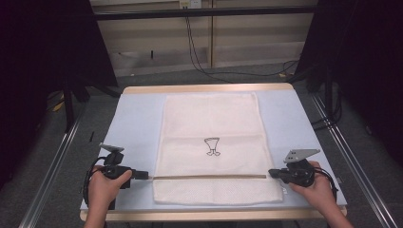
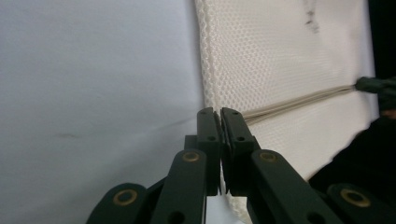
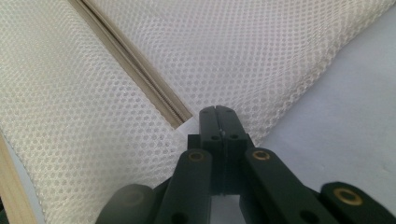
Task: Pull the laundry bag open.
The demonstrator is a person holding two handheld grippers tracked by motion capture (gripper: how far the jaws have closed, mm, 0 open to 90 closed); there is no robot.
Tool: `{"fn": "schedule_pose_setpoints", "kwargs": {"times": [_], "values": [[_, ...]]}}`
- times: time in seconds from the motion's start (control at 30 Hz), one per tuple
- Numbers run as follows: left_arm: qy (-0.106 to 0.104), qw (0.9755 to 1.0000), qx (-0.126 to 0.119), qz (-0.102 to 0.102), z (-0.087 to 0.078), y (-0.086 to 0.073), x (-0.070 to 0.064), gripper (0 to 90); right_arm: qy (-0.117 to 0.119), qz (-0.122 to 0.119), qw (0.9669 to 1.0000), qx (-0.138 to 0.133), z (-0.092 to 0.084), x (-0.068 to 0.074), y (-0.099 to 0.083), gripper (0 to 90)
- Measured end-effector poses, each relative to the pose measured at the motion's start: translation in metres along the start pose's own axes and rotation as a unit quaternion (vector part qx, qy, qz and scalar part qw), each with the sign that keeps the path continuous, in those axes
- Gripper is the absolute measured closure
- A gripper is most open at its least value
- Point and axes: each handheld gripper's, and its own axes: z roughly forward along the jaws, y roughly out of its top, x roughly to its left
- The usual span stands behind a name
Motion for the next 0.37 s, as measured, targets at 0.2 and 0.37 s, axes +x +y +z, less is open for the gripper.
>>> {"fn": "schedule_pose_setpoints", "kwargs": {"times": [0.2, 0.37], "values": [[0.022, 0.9991, -0.022, 0.029, -0.002, 0.001, 0.000, 72.1, 0.003, 0.016, 0.9998, -0.008, 0.000, -0.002, -0.001, 90.0], [0.013, 0.9973, -0.060, 0.041, -0.014, 0.000, 0.002, 55.2, -0.005, 0.035, 0.9984, -0.044, -0.007, -0.005, 0.004, 50.4]]}}
